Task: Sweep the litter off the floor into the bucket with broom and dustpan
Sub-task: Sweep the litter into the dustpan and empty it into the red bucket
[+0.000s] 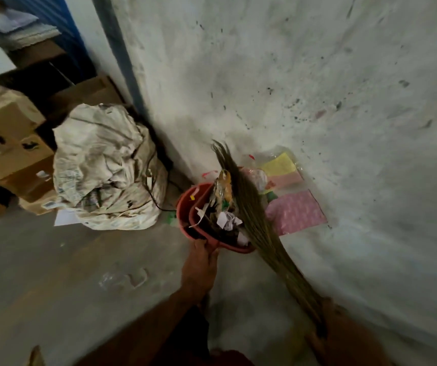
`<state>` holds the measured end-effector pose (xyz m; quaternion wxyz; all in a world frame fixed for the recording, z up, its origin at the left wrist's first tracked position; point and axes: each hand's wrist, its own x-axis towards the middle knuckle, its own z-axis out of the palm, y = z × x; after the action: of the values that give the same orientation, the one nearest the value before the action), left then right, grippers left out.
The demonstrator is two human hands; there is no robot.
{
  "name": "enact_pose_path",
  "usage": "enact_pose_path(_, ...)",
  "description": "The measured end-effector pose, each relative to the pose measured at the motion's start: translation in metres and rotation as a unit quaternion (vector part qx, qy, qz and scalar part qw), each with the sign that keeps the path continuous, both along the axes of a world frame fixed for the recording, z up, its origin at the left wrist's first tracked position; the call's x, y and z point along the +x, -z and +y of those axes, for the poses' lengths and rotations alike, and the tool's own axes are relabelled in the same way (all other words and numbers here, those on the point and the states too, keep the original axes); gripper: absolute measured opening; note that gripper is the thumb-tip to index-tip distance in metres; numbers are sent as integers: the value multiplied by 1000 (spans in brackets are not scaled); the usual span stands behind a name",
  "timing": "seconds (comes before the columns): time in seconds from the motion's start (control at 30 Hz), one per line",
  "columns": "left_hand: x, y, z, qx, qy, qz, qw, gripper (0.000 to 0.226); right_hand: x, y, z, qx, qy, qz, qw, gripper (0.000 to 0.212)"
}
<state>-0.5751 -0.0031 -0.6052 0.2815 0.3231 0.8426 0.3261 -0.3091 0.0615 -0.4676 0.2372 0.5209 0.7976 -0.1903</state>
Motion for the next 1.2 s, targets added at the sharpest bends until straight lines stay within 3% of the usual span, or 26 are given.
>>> enact_pose_path(0.13, -44, 32, 19, -72, 2, -5, 997, 34, -54, 20, 26, 16, -25, -38, 999, 71)
enact_pose_path(0.23, -80, 68, 33, -142, 34, 1, 989, 35, -101, 42, 45, 20, -41, -11, 999, 57)
enact_pose_path(0.4, -135, 138, 74, -242, 34, -7, 970, 42, -160, 158, 77, -49, 19, -22, 998, 58)
enact_pose_path(0.63, -185, 183, 154, -201, -19, -78, 976, 71, -224, 308, 145, -65, -8, -32, 997, 53)
enact_pose_path(0.73, -195, 211, 168, -301, 33, 4, 953, 50, -232, 345, 166, -82, -15, -47, 995, 53)
enact_pose_path(0.87, -191, 211, 170, -362, 115, 140, 914, 27, -216, 332, 175, -41, -12, -47, 998, 53)
enact_pose_path(1.2, -160, 135, 166, -343, 165, 173, 908, 18, -134, 216, 143, 14, 61, -1, 998, 60)
